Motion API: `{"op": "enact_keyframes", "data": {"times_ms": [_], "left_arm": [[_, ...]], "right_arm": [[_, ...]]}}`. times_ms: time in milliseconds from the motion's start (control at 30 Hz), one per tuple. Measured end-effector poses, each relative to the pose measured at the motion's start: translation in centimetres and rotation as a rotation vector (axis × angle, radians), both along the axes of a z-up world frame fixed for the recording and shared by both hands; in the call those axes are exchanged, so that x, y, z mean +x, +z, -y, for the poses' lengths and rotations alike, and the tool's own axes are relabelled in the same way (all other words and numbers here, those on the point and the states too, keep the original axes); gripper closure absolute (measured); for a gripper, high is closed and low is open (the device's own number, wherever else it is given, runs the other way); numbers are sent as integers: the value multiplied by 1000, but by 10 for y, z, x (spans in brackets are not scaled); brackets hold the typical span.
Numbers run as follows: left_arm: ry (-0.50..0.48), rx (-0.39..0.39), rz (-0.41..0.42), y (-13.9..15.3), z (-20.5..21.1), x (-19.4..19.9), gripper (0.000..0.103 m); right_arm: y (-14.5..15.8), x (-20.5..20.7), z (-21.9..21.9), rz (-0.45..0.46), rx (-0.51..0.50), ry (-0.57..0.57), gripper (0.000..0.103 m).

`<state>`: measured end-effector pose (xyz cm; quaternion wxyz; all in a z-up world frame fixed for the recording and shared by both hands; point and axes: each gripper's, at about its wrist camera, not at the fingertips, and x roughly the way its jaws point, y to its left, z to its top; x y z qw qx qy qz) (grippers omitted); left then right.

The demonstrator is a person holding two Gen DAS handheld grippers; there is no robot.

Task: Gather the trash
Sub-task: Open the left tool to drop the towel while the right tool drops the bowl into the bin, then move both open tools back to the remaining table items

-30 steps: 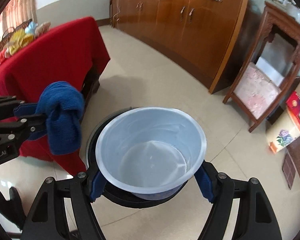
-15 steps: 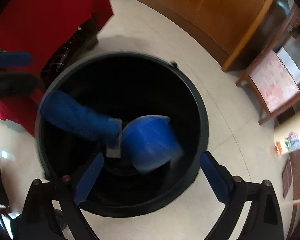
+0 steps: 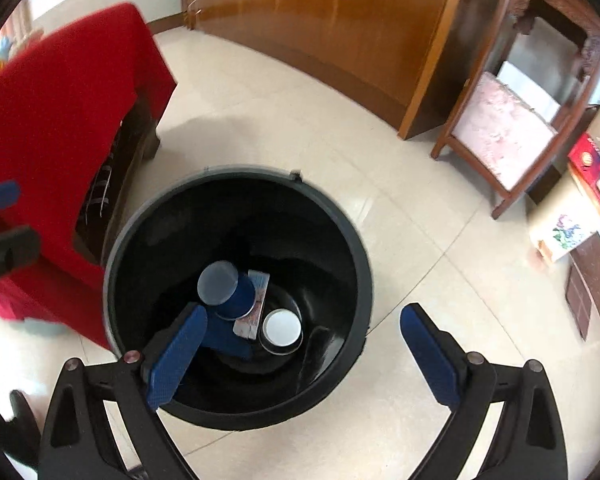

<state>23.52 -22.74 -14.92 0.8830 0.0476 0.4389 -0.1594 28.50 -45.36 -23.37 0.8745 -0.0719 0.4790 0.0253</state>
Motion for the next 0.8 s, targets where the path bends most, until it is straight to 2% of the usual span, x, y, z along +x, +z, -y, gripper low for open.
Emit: {"op": "enact_keyframes", "data": {"times_ms": [200,433,567,800], "left_arm": [[-8,-20,65,42,-22,-20,11],[59,-54,144,83,-69,-46,11],[145,-88,176,99,-114,-59,11],[356,-81,245,116,-185,-83,11]], "right_arm": [[58,-22,-14,61,22,-68,4],[117,-44,-57,162,26,-39,4],[146,-54,-91,206,46,0,4],[185,-70,-171,282,89,111,4]]}}
